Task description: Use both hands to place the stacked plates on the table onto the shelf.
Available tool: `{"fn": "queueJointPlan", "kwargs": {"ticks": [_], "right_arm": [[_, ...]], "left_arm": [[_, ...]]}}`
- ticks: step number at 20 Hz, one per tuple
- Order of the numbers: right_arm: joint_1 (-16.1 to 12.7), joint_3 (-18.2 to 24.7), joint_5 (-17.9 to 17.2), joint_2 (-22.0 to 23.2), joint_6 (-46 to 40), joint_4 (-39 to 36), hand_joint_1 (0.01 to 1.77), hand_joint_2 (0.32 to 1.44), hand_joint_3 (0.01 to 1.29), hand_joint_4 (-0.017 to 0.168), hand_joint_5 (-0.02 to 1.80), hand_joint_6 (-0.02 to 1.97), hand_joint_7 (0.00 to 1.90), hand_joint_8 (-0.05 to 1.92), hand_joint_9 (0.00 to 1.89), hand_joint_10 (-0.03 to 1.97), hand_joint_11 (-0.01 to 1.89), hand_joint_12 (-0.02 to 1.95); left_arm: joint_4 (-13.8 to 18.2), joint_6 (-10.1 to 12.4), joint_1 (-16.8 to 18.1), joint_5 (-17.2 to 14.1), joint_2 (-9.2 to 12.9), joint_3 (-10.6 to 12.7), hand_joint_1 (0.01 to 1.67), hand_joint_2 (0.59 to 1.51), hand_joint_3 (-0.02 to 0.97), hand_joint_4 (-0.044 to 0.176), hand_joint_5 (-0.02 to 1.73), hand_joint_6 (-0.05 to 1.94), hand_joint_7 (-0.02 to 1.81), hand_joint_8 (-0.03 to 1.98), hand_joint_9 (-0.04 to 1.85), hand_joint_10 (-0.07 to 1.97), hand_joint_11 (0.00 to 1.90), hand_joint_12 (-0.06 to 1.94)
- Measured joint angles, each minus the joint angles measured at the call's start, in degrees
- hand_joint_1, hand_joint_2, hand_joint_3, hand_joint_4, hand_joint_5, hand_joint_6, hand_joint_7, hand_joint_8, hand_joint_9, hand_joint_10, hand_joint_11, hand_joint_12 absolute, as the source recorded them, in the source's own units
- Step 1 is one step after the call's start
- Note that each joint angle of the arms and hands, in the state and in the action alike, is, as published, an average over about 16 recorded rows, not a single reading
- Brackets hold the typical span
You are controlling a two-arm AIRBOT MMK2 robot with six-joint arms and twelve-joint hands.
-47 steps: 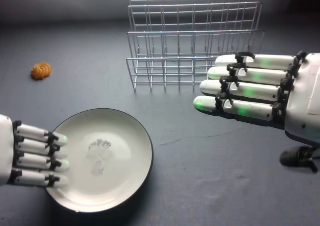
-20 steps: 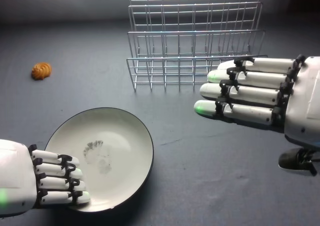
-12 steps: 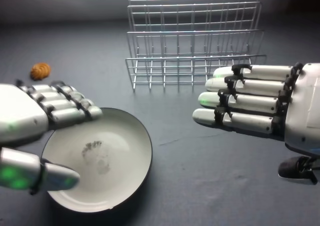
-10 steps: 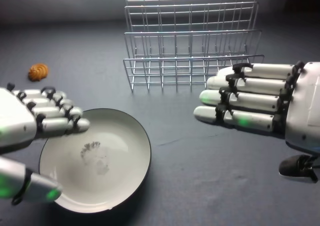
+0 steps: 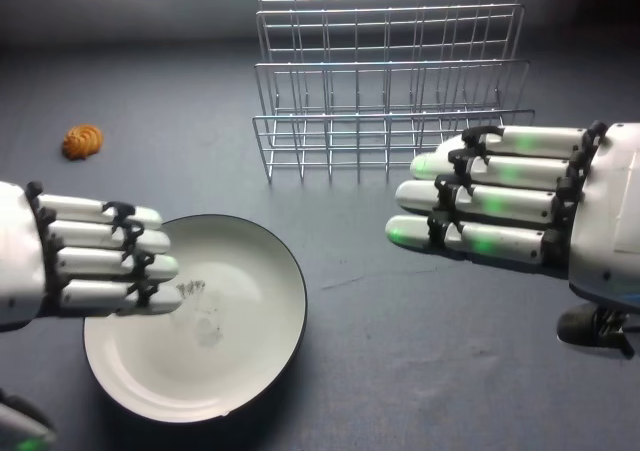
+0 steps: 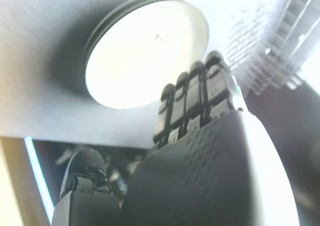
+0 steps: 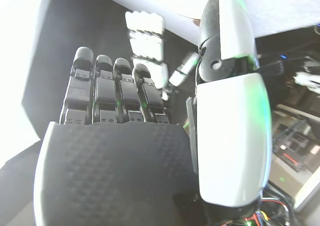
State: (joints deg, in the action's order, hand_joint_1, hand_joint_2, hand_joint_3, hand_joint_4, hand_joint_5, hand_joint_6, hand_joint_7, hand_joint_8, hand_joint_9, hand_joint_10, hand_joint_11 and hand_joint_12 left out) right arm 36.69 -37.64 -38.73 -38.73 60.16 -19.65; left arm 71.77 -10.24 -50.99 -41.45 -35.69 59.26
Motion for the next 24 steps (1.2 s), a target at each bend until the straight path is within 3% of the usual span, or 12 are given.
{"fn": "queueJointPlan", "kwargs": {"ticks": [5,10,18,24], "right_arm": [[0.0,0.0,0.0,0.0,0.1,0.0,1.15,0.94,0.02,0.002,0.08,0.02,0.07,0.01,0.07,0.00,0.02,0.41],[0.0,0.0,0.0,-0.1,0.2,0.0,1.13,0.93,0.02,0.002,0.08,0.02,0.07,0.01,0.07,0.00,0.01,0.33],[0.0,0.0,0.0,-0.2,0.5,0.0,1.12,0.92,0.02,0.002,0.04,0.02,0.03,0.01,0.03,0.00,0.02,0.11],[0.0,0.0,0.0,-0.3,0.8,0.0,1.13,0.92,0.02,0.002,0.04,0.02,0.02,0.01,0.01,0.00,0.02,0.04]], "left_arm": [[8.0,0.0,-0.8,-6.5,-2.0,4.0,0.02,1.132,0.026,0.001,0.08,0.02,0.05,0.00,0.02,0.01,0.02,-0.01],[12.9,0.1,-1.5,-7.9,-4.5,7.3,0.02,1.143,0.025,0.002,0.07,0.02,0.04,0.00,0.02,0.01,0.02,-0.01],[13.7,0.6,-2.1,-3.7,-7.2,10.0,0.02,1.161,0.023,-0.002,0.05,0.01,0.03,0.00,0.02,0.01,0.02,-0.02],[13.0,1.1,-3.0,-2.4,-8.0,10.7,0.02,1.161,0.016,-0.007,0.04,0.00,0.04,0.00,0.02,0.01,0.02,-0.01]]}}
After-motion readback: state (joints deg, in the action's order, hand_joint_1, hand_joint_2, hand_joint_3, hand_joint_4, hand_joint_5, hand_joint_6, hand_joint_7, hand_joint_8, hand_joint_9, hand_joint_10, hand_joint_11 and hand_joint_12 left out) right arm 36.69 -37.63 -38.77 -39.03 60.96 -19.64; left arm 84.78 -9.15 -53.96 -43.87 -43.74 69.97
